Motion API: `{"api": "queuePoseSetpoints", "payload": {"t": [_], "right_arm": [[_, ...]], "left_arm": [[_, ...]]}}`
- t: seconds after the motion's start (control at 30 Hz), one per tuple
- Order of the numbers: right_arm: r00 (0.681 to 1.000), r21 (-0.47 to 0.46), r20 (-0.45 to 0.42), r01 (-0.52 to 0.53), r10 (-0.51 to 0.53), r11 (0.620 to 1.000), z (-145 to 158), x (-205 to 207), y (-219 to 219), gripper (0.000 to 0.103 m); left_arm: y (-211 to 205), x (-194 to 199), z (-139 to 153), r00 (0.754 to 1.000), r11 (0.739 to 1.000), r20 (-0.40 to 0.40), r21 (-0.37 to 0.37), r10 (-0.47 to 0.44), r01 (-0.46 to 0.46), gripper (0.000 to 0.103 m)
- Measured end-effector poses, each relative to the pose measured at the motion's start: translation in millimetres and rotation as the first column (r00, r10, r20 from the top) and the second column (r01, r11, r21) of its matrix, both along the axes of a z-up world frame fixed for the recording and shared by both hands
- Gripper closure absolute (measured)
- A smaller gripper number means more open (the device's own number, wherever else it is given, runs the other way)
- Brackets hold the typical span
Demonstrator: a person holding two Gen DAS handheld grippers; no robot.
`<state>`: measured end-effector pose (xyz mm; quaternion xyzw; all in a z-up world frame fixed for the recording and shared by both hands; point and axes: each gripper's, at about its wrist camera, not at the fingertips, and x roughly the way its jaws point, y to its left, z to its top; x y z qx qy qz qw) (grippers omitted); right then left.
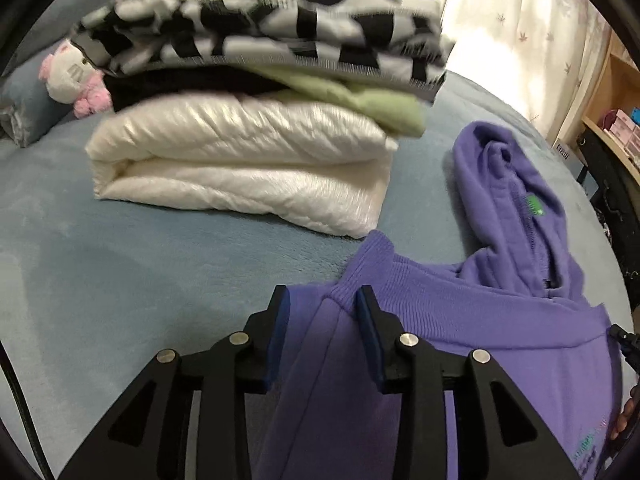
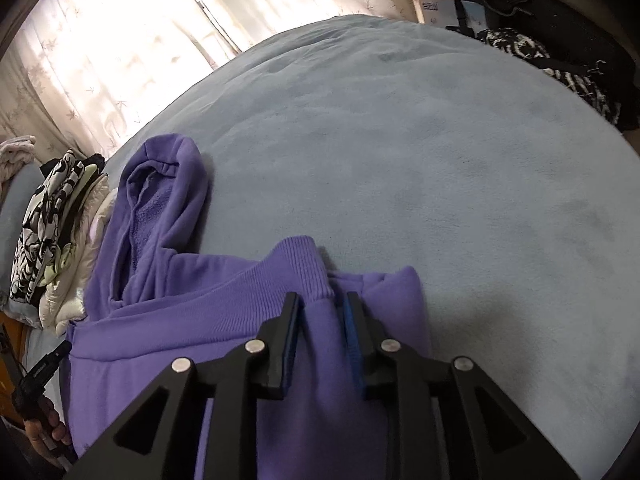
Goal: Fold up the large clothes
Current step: 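Open both tools to release the hem and lift them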
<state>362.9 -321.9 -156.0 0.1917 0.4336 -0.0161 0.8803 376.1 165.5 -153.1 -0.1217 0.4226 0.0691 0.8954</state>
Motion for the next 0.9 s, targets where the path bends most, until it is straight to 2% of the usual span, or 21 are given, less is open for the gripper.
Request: {"api": "queuePoseSetpoints", "payload": {"t": [0.1, 0.27, 0.33, 0.4, 0.47, 0.53, 0.6, 0.73, 0.77, 0.87, 0.9], "right_arm": [[0.999, 0.007, 0.039, -0.019, 0.018, 1.000, 19, -24, 9, 0.079], [0.988, -0.005, 0.058, -0.145, 0.145, 0.989, 32, -72, 54, 0.079], [0.976, -0.004, 0.064, -0.209, 0.209, 0.978, 30, -91, 82, 0.078], [0.962, -0.006, 0.078, -0.262, 0.261, 0.965, 28, -110, 109, 0.063], [0.948, -0.001, 0.091, -0.306, 0.305, 0.952, 25, -124, 131, 0.052], [0.934, -0.041, 0.075, -0.348, 0.350, 0.937, 17, -137, 153, 0.051], [0.925, -0.073, 0.030, -0.376, 0.379, 0.924, 4, -145, 164, 0.051], [0.929, -0.088, 0.015, -0.367, 0.369, 0.926, -2, -159, 142, 0.051], [0.940, -0.130, 0.000, -0.338, 0.340, 0.932, -1, -163, 130, 0.051], [0.979, -0.295, -0.042, -0.204, 0.201, 0.933, -8, -173, 85, 0.051], [0.987, -0.321, -0.051, -0.163, 0.155, 0.933, -11, -175, 68, 0.051]], "left_arm": [[-7, -27, 24, 1.000, 0.999, 0.017, 0.049, 0.010, -0.011, 0.069], [-33, -76, 40, 0.999, 0.997, 0.018, 0.075, -0.038, 0.036, 0.069], [-49, -94, 39, 0.998, 0.995, 0.011, 0.071, -0.066, 0.065, 0.069], [-64, -111, 35, 0.997, 0.993, -0.003, 0.081, -0.083, 0.083, 0.069], [-76, -124, 24, 0.996, 0.993, -0.019, 0.077, -0.085, 0.086, 0.069], [-84, -135, 6, 0.996, 0.995, -0.047, 0.049, -0.080, 0.082, 0.069], [-82, -144, -6, 0.997, 0.997, -0.058, 0.060, -0.051, 0.055, 0.069], [-64, -162, -9, 1.000, 1.000, -0.030, 0.021, -0.011, 0.011, 0.069], [-55, -164, -10, 0.999, 1.000, -0.032, 0.018, 0.001, -0.001, 0.069], [-43, -173, -14, 0.998, 0.996, -0.042, 0.080, 0.045, -0.042, 0.069], [-37, -175, -16, 0.999, 0.998, -0.040, 0.058, 0.036, -0.033, 0.069]]}}
